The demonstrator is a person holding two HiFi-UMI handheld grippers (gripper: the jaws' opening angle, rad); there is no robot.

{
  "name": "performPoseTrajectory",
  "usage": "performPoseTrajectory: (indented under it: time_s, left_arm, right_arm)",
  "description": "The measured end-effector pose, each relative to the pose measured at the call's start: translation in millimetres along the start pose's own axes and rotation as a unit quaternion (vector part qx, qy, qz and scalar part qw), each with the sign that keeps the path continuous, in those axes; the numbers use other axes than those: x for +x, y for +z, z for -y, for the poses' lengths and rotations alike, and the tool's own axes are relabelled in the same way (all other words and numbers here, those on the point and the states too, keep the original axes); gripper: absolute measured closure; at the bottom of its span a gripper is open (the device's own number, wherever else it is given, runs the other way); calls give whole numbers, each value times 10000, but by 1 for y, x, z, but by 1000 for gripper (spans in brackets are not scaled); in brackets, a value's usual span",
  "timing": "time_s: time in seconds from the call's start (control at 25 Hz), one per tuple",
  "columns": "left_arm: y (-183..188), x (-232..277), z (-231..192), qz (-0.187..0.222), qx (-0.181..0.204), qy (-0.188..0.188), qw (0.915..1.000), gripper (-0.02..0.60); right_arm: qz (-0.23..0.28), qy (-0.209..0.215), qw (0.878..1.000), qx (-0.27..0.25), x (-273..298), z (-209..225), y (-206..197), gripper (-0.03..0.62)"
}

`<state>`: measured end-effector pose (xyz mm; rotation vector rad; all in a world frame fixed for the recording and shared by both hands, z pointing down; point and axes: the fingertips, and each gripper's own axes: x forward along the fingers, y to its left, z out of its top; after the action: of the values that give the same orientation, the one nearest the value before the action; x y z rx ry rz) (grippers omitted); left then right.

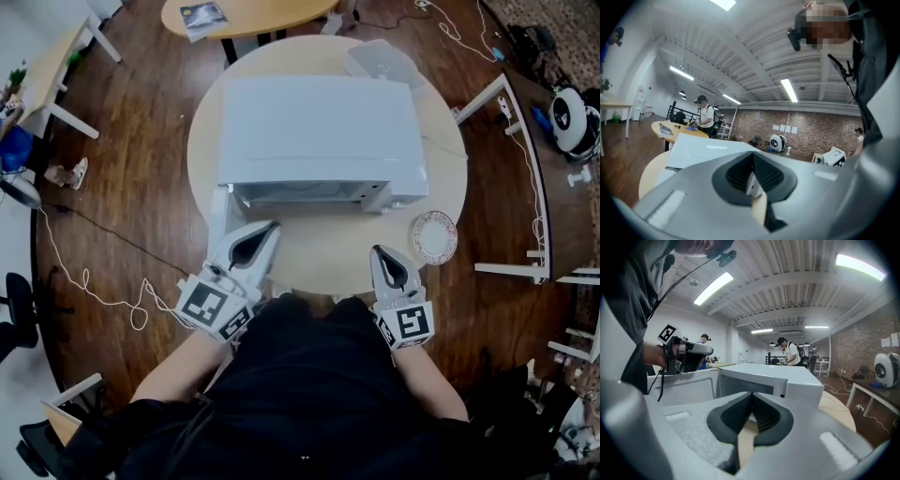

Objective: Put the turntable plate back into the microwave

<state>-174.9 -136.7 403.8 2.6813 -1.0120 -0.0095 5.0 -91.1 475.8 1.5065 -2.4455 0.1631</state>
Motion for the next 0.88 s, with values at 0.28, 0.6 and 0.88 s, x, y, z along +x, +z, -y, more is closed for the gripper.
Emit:
performPoseTrajectory:
  time_s: [0.28,0.6,0.88]
  left_arm:
    - [-16,4,-3,-241,-273,-384,9986,578]
    - [-20,13,7,-250,-455,-738,9959,578]
    - [-17,12,-2,-376,-392,-646,9964,578]
  right_arm:
    - [-149,-303,9994,85,-12,-16,-6,592]
    - [-227,-655,9969,375,-29,-17,-18,592]
    - [-21,-688,9963,515,-31,-7,-23,592]
